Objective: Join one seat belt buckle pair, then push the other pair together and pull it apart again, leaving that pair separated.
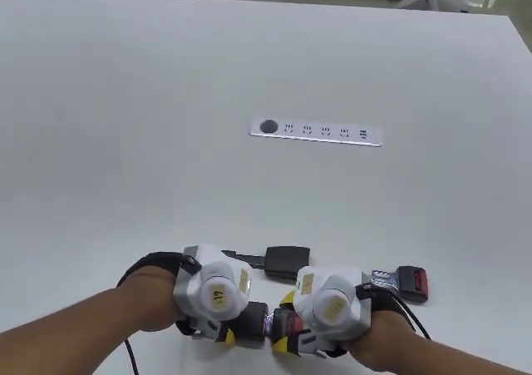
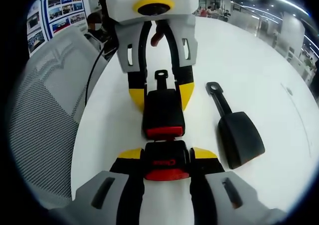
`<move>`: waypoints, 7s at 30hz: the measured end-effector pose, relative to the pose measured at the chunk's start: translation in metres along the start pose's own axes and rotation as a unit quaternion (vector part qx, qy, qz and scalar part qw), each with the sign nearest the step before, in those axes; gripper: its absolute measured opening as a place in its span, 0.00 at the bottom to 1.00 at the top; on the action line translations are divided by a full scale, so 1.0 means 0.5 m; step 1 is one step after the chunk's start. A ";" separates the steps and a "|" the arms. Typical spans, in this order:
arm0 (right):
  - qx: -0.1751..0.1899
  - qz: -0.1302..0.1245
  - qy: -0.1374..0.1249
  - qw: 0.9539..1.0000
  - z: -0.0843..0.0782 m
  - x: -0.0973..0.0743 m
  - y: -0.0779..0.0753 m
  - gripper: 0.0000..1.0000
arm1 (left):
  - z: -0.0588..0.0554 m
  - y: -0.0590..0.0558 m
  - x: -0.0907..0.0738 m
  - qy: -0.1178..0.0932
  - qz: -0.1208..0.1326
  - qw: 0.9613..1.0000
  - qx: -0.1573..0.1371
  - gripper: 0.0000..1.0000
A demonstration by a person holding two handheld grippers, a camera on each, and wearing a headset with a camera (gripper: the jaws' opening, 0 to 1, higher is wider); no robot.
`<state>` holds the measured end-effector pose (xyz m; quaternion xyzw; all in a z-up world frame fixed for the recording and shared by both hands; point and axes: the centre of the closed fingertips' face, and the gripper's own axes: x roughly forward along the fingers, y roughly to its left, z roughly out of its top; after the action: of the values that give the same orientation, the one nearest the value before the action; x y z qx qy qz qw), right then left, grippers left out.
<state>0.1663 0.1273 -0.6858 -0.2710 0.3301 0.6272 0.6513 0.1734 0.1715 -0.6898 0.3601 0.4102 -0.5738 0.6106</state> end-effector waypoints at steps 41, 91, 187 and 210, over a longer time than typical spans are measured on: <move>0.028 -0.029 -0.094 0.995 -0.006 -0.008 -0.007 0.32 | 0.000 -0.005 -0.002 -0.109 -0.025 0.994 -0.015 0.32; 0.075 -0.062 -0.096 0.991 -0.028 -0.067 -0.016 0.68 | 0.026 -0.016 -0.007 -0.102 0.040 0.992 -0.056 0.84; 0.065 -0.040 -0.028 0.997 -0.307 -0.245 -0.224 0.57 | 0.134 0.182 0.039 -0.125 0.024 0.989 -0.077 0.60; 0.034 -0.029 -0.017 0.999 -0.309 -0.252 -0.212 0.33 | 0.129 0.192 0.045 -0.108 0.011 0.994 -0.006 0.35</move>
<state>0.2588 -0.0786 -0.6931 -0.2475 0.3319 0.6009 0.6838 0.2748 0.1117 -0.6873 0.2968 0.3415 -0.6003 0.6595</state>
